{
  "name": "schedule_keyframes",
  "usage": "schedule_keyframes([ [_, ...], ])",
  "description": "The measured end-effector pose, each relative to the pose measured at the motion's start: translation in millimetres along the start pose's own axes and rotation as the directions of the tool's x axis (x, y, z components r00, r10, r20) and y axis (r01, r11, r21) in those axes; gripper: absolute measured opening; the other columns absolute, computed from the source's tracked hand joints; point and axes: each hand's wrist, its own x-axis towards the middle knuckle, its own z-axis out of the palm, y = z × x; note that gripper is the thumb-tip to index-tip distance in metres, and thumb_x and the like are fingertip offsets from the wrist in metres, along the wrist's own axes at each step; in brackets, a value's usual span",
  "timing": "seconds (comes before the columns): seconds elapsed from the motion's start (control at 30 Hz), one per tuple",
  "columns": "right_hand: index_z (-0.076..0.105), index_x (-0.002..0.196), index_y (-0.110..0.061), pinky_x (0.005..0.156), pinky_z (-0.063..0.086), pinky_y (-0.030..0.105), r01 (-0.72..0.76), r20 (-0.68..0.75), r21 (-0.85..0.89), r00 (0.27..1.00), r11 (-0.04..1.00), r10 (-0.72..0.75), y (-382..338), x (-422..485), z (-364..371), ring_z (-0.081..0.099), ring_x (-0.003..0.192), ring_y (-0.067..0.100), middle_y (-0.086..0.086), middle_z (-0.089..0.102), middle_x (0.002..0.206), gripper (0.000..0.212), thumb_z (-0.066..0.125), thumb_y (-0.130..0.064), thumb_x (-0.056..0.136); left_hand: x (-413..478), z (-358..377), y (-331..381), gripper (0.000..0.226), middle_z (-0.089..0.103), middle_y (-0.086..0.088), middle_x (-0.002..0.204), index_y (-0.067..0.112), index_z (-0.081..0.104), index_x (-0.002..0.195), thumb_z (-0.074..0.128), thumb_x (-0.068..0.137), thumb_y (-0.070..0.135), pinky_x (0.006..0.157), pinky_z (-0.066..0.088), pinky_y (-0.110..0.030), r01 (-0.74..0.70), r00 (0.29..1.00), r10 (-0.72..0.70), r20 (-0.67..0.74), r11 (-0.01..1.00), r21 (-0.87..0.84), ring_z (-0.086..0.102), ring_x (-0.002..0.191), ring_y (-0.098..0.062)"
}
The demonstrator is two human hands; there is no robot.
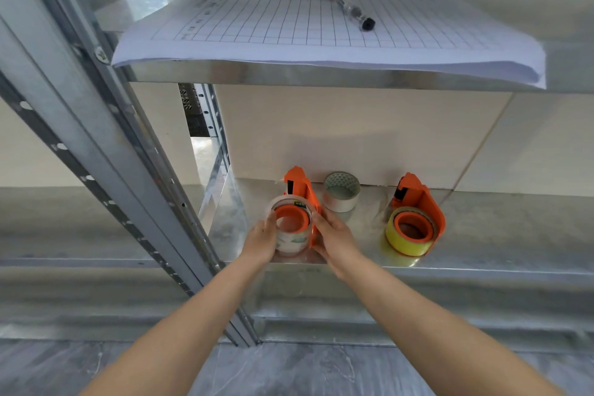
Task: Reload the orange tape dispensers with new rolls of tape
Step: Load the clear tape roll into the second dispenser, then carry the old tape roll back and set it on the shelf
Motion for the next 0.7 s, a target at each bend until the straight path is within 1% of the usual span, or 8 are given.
schedule_keyframes([
  [0.13,0.059,0.119,-0.027,0.103,0.045,0.040,0.032,-0.055,-0.094,0.998,0.995,-0.037,8,5,1,0.061,0.110,0.019,0.004,0.067,0.118,0.027,0.051,-0.024,0.093,11,5,-10,0.060,0.058,-0.019,0.125,0.005,0.059,0.121,0.014,0.101,0.040,0.097,0.034,-0.034,0.016,0.998,-0.011,-0.067,0.997,0.077,0.049,0.119,-0.031],
  [0.2,0.059,0.115,-0.034,0.094,0.048,0.032,0.053,-0.049,-0.146,0.997,0.988,-0.061,8,6,1,0.062,0.104,0.015,0.000,0.067,0.115,0.024,0.052,-0.028,0.093,13,6,-13,0.058,0.048,-0.023,0.124,0.004,0.056,0.121,0.014,0.101,0.038,0.104,0.029,-0.037,0.058,0.992,-0.039,-0.117,0.985,0.165,0.042,0.121,-0.034],
  [0.3,0.056,0.111,-0.037,0.085,0.046,0.024,0.077,-0.022,-0.186,0.996,0.979,-0.083,9,6,1,0.061,0.098,0.008,-0.003,0.066,0.112,0.021,0.054,-0.028,0.092,13,3,-19,0.051,0.038,-0.016,0.118,0.004,0.055,0.115,0.019,0.100,0.038,0.107,0.031,-0.038,0.088,0.986,-0.056,-0.154,0.973,0.213,0.043,0.115,-0.035],
  [0.43,0.055,0.123,-0.022,0.099,0.046,0.034,0.090,-0.003,-0.301,0.995,0.949,-0.096,6,9,-4,0.058,0.111,0.019,0.003,0.063,0.122,0.032,0.055,-0.025,0.091,16,0,-3,0.036,0.037,-0.017,0.134,0.009,0.050,0.126,0.037,0.098,0.028,0.105,0.033,-0.042,0.068,0.975,0.008,-0.221,0.940,0.336,0.040,0.122,-0.036],
  [0.5,0.048,0.132,-0.014,0.104,0.043,0.034,0.074,-0.027,-0.363,0.996,0.929,-0.090,-4,15,-11,0.054,0.119,0.021,0.006,0.056,0.132,0.044,0.057,-0.026,0.090,18,0,14,0.042,0.035,-0.014,0.140,0.015,0.044,0.136,0.044,0.095,0.026,0.108,0.030,-0.042,-0.011,0.962,0.103,-0.255,0.940,0.340,0.034,0.131,-0.033],
  [0.57,0.043,0.136,-0.014,0.099,0.043,0.026,0.071,-0.087,-0.376,0.990,0.924,-0.111,-18,24,-21,0.052,0.120,0.016,0.003,0.051,0.138,0.052,0.059,-0.026,0.088,20,2,33,0.045,0.036,-0.009,0.142,0.017,0.042,0.138,0.047,0.094,0.023,0.109,0.029,-0.039,-0.156,0.947,0.221,-0.233,0.951,0.269,0.034,0.132,-0.028],
  [0.63,0.042,0.136,-0.014,0.088,0.044,0.019,0.089,-0.160,-0.361,0.975,0.928,-0.155,-32,32,-33,0.052,0.113,0.011,0.002,0.052,0.136,0.054,0.062,-0.022,0.086,21,11,53,0.045,0.040,-0.008,0.138,0.015,0.044,0.137,0.050,0.092,0.014,0.109,0.031,-0.035,-0.302,0.937,0.325,-0.128,0.938,0.169,0.040,0.129,-0.025],
  [0.7,0.045,0.134,-0.008,0.090,0.042,0.022,0.118,-0.222,-0.364,0.952,0.924,-0.209,-42,40,-45,0.053,0.115,0.016,0.007,0.053,0.134,0.052,0.063,-0.014,0.085,20,25,72,0.049,0.043,-0.010,0.137,0.011,0.044,0.137,0.050,0.088,0.005,0.111,0.033,-0.035,-0.380,0.924,0.383,-0.004,0.917,0.125,0.041,0.130,-0.024],
])
